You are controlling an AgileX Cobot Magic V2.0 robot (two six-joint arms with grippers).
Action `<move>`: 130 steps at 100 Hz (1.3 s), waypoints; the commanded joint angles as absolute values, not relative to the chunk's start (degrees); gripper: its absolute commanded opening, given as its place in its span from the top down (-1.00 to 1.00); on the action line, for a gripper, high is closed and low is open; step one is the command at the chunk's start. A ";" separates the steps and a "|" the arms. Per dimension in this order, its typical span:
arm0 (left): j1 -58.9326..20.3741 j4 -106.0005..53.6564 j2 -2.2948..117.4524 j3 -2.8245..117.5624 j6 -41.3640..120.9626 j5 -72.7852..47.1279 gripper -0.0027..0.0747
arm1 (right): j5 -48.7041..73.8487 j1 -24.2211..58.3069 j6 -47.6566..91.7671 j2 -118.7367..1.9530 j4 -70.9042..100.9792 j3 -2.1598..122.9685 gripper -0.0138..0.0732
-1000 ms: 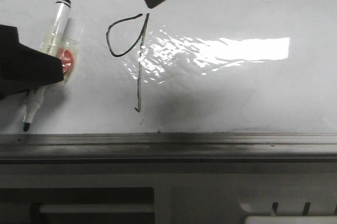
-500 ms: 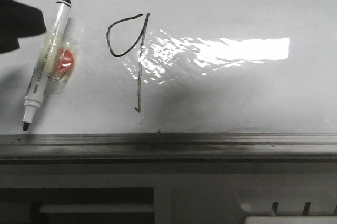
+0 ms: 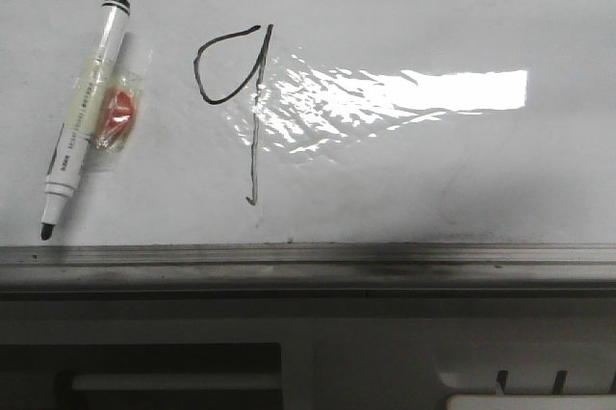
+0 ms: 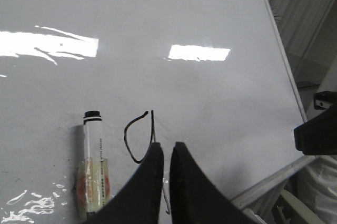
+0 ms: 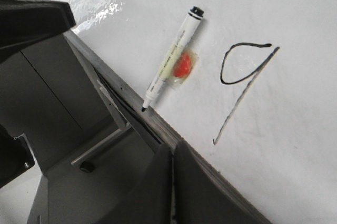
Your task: Write number 9 on whiteboard
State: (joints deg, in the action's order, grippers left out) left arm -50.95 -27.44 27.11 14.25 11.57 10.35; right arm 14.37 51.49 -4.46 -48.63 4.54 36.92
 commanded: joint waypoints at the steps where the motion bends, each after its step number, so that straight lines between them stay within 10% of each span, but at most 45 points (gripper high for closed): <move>1: -51.04 -25.06 23.98 15.63 13.35 9.07 0.98 | 8.07 51.43 -3.69 -43.75 3.54 34.65 0.84; 60: -51.04 -26.23 2.51 11.59 14.00 -6.58 0.98 | 10.41 51.43 -3.69 -13.18 4.08 19.65 0.84; 130: -51.04 -29.63 2.46 11.36 14.00 -8.09 0.98 | 12.55 51.43 -3.69 -11.77 4.29 17.68 0.84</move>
State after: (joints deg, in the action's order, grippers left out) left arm -50.95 -28.53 1.93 9.94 13.89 -12.06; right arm 16.81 51.49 -4.46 -11.31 4.41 16.09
